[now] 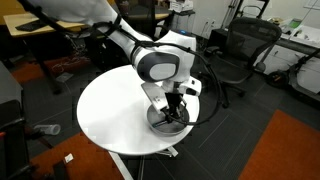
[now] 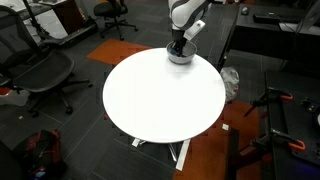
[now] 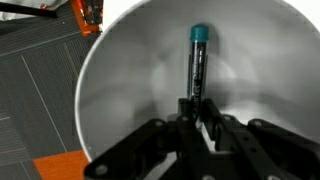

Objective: Take the blue pen out of the grey bowl

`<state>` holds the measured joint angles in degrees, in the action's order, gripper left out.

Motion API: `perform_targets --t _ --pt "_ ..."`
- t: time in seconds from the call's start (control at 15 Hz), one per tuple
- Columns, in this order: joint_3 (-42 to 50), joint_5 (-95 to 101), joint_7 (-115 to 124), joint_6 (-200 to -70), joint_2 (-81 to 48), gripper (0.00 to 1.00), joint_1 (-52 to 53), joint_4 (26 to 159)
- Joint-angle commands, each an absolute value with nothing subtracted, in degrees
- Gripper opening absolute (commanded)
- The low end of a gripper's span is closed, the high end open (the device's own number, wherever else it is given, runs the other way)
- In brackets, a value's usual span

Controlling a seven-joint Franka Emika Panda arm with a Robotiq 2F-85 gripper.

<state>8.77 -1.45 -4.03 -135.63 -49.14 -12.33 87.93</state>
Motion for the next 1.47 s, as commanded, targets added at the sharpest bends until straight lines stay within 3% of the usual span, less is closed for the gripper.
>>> perform_targets --t 0.0,1.4 --pt "8.25 -1.35 -3.18 -132.59 -47.37 0.05 -13.03 87.48" --pt "7.87 1.74 -2.66 -128.69 -24.06 0.05 -9.13 100.88"
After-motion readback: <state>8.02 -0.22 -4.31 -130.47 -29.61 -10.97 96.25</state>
